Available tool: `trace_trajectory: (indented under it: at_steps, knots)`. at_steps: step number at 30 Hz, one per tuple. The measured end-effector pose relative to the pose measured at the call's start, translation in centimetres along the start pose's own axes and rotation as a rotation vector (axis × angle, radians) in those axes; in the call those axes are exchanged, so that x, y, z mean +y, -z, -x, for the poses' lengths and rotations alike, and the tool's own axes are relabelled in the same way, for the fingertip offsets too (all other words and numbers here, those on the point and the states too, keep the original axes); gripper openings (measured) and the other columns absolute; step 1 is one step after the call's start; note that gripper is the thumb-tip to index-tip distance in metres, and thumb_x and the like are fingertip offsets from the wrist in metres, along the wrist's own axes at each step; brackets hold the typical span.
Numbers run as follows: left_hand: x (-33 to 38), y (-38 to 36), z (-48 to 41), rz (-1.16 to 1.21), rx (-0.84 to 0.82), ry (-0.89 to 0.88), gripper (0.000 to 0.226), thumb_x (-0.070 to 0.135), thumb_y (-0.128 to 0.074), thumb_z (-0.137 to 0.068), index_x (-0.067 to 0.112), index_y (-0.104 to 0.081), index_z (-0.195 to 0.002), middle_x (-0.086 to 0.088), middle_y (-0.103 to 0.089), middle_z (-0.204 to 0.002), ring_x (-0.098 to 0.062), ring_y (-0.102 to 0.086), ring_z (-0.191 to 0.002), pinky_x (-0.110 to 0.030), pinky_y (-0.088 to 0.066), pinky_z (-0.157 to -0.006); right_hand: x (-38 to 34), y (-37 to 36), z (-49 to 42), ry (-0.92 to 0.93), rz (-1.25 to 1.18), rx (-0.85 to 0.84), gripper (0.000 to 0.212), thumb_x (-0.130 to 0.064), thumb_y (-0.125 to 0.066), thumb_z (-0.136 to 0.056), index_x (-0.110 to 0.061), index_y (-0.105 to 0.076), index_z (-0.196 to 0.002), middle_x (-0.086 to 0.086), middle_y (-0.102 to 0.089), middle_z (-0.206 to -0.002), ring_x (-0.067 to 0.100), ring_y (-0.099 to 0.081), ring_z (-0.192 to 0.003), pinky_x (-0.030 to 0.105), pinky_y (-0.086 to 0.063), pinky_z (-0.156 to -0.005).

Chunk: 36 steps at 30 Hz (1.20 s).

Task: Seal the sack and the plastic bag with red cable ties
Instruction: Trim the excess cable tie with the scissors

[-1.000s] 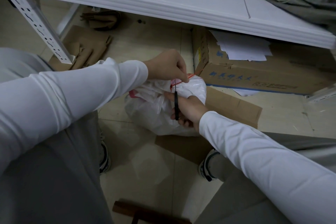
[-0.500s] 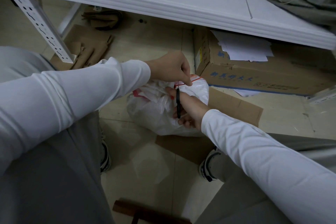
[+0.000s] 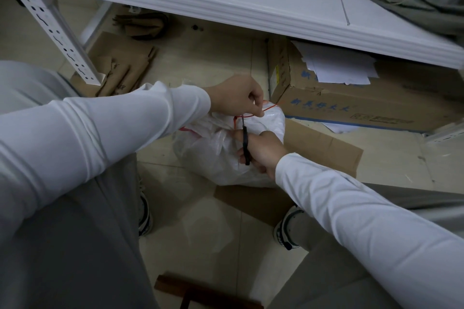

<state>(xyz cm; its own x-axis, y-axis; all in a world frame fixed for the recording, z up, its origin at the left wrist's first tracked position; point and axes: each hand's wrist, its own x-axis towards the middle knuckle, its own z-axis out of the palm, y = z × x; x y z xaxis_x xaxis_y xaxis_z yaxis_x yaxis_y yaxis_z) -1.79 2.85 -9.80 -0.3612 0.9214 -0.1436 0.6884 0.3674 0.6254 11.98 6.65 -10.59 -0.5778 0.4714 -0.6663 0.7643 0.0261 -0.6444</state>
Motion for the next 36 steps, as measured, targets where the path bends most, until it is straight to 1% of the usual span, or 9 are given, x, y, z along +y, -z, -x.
trace_trajectory:
  at_steps: [5,9,13,16,21,25,28,31,36]
  knots:
    - [-0.2,-0.3,-0.2,-0.014,-0.016,-0.009,0.014,0.023,-0.073,-0.082,0.018,-0.065,-0.073,0.008,-0.055,-0.065,-0.014,-0.051,-0.068,-0.023,-0.04,-0.065,0.2,0.0,0.0,0.008,0.048,0.015,0.039,-0.045,-0.057,-0.09,-0.01,-0.061,-0.073,0.003,-0.06,-0.058,0.002,-0.043,-0.025,0.011,-0.027,-0.029]
    - [0.0,-0.4,-0.5,-0.027,0.004,-0.018,0.014,0.02,-0.073,-0.081,0.012,-0.068,-0.071,-0.004,-0.068,-0.078,-0.017,-0.058,-0.072,-0.017,-0.038,-0.062,0.3,0.1,0.0,-0.005,-0.06,0.029,0.036,-0.047,-0.059,-0.088,-0.013,-0.063,-0.077,0.002,-0.063,-0.063,0.009,-0.053,-0.042,0.015,-0.032,-0.036]
    - [0.3,0.0,-0.6,-0.041,0.064,-0.018,0.012,0.022,-0.073,-0.081,0.012,-0.073,-0.074,-0.005,-0.072,-0.084,-0.018,-0.064,-0.078,-0.022,-0.043,-0.066,0.0,0.4,-0.2,-0.045,-0.107,0.009,0.041,-0.058,-0.057,-0.084,-0.018,-0.061,-0.077,0.003,-0.061,-0.063,0.005,-0.043,-0.028,0.012,-0.027,-0.031]
    - [0.4,0.3,-0.5,-0.048,0.073,-0.029,0.014,0.023,-0.074,-0.081,0.01,-0.075,-0.077,-0.004,-0.073,-0.083,-0.017,-0.064,-0.077,-0.024,-0.043,-0.066,-0.3,0.5,-0.4,-0.081,-0.069,-0.02,0.051,-0.067,-0.053,-0.081,-0.017,-0.06,-0.076,0.005,-0.061,-0.067,0.009,-0.039,-0.031,0.013,-0.026,-0.035]
    - [0.2,0.4,-0.2,-0.028,0.069,-0.023,0.014,0.023,-0.074,-0.08,0.009,-0.076,-0.078,-0.004,-0.073,-0.081,-0.018,-0.065,-0.076,-0.026,-0.048,-0.067,-0.7,0.4,-0.4,-0.131,-0.058,-0.075,0.059,-0.071,-0.055,-0.076,-0.012,-0.06,-0.079,0.006,-0.059,-0.066,0.011,-0.036,-0.039,0.016,-0.026,-0.042]
    - [0.2,0.3,0.0,-0.005,0.064,-0.022,0.011,0.02,-0.075,-0.08,0.01,-0.075,-0.076,-0.005,-0.072,-0.081,-0.019,-0.064,-0.076,-0.021,-0.044,-0.065,-0.5,0.0,-0.7,-0.079,-0.02,-0.047,0.052,-0.064,-0.055,-0.082,-0.013,-0.058,-0.07,0.005,-0.06,-0.061,0.011,-0.037,-0.036,0.02,-0.027,-0.041]
    - [0.1,0.0,0.0,-0.025,0.071,-0.024,0.012,0.02,-0.073,-0.082,0.01,-0.072,-0.074,-0.006,-0.071,-0.082,-0.019,-0.062,-0.077,-0.018,-0.041,-0.062,-0.2,-0.4,-0.3,-0.022,-0.018,-0.001,0.044,-0.052,-0.051,-0.091,-0.012,-0.059,-0.073,0.004,-0.059,-0.058,0.012,-0.045,-0.04,0.021,-0.031,-0.043]
    - [-0.1,-0.4,-0.1,-0.05,0.063,-0.034,0.014,0.02,-0.07,-0.083,0.007,-0.071,-0.076,-0.007,-0.07,-0.082,-0.02,-0.061,-0.078,-0.024,-0.043,-0.068,0.2,-0.5,-0.2,0.01,0.0,0.029,0.043,-0.044,-0.048,-0.095,-0.011,-0.057,-0.068,0.004,-0.056,-0.055,0.016,-0.05,-0.051,0.024,-0.035,-0.051]
    - [-0.4,-0.5,-0.5,-0.056,0.077,-0.017,0.015,0.021,-0.071,-0.083,0.008,-0.071,-0.078,-0.005,-0.069,-0.081,-0.02,-0.062,-0.078,-0.03,-0.047,-0.072,0.4,-0.5,-0.5,0.016,-0.008,0.045,0.042,-0.044,-0.054,-0.091,-0.01,-0.059,-0.068,0.005,-0.06,-0.059,0.014,-0.052,-0.047,0.021,-0.032,-0.045]
